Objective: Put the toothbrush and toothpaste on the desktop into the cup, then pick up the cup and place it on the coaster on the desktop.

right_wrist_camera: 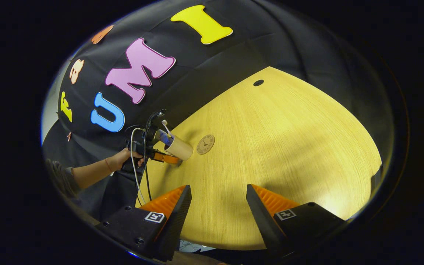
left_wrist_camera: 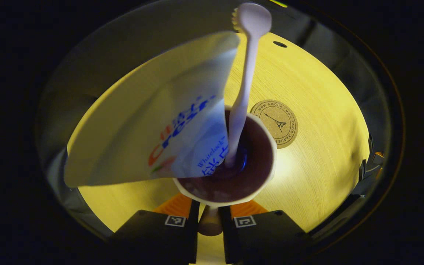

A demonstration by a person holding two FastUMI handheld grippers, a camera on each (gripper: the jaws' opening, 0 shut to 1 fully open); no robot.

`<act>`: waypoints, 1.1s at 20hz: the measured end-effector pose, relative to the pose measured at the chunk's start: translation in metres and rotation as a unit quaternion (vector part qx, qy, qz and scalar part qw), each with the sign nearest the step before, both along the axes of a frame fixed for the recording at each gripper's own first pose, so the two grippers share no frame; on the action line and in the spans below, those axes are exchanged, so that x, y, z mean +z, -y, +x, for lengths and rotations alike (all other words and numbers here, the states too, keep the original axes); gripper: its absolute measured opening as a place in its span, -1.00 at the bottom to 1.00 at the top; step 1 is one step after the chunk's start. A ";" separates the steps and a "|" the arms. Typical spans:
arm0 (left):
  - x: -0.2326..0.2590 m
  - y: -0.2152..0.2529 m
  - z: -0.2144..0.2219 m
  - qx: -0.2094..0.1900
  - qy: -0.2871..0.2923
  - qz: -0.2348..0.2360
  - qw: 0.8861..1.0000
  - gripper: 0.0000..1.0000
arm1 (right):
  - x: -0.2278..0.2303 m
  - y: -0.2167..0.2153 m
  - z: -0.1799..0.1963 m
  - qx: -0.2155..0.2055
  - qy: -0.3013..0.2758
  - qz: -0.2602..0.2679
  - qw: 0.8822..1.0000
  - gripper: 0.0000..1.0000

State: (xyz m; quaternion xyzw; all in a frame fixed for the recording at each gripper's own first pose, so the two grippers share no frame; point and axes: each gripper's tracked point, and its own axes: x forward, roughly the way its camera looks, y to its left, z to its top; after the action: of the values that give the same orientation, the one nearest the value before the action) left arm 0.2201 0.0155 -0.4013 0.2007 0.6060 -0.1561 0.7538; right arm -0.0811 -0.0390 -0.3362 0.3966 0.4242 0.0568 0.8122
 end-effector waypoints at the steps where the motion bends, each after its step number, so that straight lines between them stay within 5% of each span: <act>1: 0.003 0.000 0.000 0.002 0.002 -0.002 1.000 -0.27 | 0.000 0.000 -0.001 0.000 -0.001 0.001 1.000 0.85; 6: 0.005 0.004 -0.002 0.014 0.019 -0.016 1.000 -0.33 | 0.000 0.001 -0.002 0.000 -0.002 0.001 1.000 0.85; 7: 0.007 0.005 -0.004 0.016 0.020 -0.019 0.999 -0.51 | 0.001 0.002 -0.002 0.000 -0.001 0.002 1.000 0.85; 22: 0.037 0.081 -0.001 -0.045 0.035 -0.038 0.998 -0.44 | 0.008 0.029 -0.008 -0.017 0.011 0.006 1.000 0.85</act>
State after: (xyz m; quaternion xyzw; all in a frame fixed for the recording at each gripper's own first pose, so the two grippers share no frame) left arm 0.2189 -0.0660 -0.3645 0.2038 0.5629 -0.2057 0.7742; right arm -0.0893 -0.0682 -0.3277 0.4075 0.4082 0.0500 0.8153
